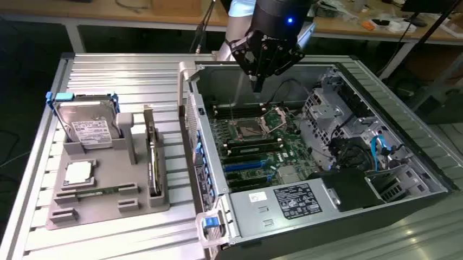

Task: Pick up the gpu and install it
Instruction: 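Reach for the gpu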

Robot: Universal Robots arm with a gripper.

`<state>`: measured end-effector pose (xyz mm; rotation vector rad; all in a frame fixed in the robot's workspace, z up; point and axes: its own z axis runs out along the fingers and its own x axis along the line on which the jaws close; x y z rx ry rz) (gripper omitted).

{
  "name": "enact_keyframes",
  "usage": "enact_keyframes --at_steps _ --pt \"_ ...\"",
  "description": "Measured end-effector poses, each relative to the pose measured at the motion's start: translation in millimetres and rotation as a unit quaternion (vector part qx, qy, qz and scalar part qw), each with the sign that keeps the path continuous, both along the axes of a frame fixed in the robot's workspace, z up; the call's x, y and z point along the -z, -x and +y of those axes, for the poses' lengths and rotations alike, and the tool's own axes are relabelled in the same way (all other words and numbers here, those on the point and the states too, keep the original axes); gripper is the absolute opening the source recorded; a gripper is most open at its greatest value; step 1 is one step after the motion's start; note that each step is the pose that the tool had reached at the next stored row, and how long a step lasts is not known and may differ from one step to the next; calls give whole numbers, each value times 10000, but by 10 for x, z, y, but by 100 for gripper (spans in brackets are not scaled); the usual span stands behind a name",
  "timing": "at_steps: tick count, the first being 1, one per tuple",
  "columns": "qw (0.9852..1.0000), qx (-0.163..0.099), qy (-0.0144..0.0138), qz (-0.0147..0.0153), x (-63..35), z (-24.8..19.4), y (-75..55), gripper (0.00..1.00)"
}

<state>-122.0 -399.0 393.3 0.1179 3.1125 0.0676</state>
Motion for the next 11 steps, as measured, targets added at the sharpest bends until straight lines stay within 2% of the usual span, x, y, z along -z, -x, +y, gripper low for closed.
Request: enact_keyframes --at_steps 6,11 --pt "10000 1 -1 -1 3 0 17 11" --pt "10000 0 0 0 7 0 121 11"
